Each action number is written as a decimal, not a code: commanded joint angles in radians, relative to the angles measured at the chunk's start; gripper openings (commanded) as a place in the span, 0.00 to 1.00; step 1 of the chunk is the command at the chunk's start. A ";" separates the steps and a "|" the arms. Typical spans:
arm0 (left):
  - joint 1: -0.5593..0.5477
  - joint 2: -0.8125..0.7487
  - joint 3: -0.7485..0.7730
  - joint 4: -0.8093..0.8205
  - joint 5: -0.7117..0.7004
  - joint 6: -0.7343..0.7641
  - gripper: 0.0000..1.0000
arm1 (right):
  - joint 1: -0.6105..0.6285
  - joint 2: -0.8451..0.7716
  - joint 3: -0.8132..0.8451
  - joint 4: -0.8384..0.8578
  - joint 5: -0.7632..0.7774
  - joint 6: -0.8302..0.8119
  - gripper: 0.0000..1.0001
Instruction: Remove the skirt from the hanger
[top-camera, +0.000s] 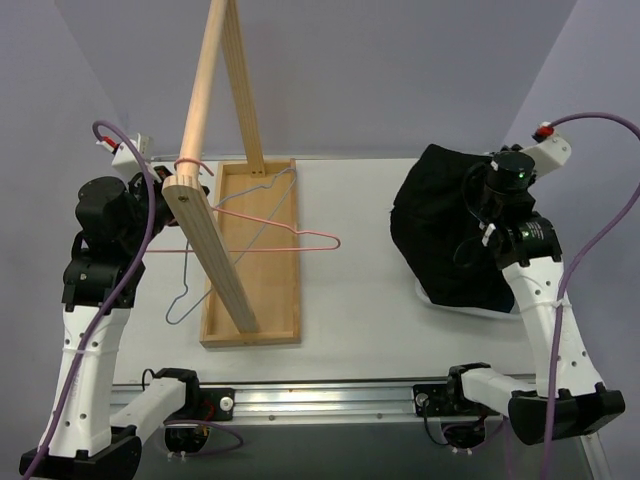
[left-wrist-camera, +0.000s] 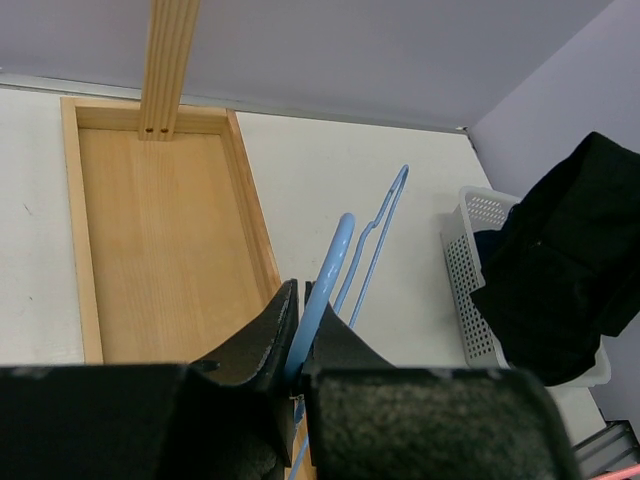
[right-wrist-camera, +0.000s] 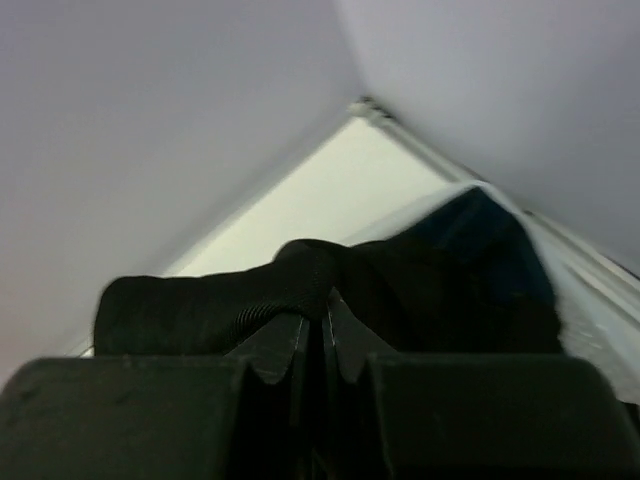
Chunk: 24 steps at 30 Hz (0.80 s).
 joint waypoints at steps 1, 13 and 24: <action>-0.002 -0.020 0.016 0.006 0.000 0.005 0.02 | -0.149 -0.023 -0.060 -0.073 0.106 0.043 0.00; -0.002 -0.011 -0.019 0.041 0.026 -0.001 0.02 | -0.277 -0.089 -0.123 -0.141 0.247 -0.015 0.00; -0.002 0.029 0.025 0.021 0.035 0.015 0.02 | -0.278 0.102 -0.388 -0.053 -0.303 0.019 0.00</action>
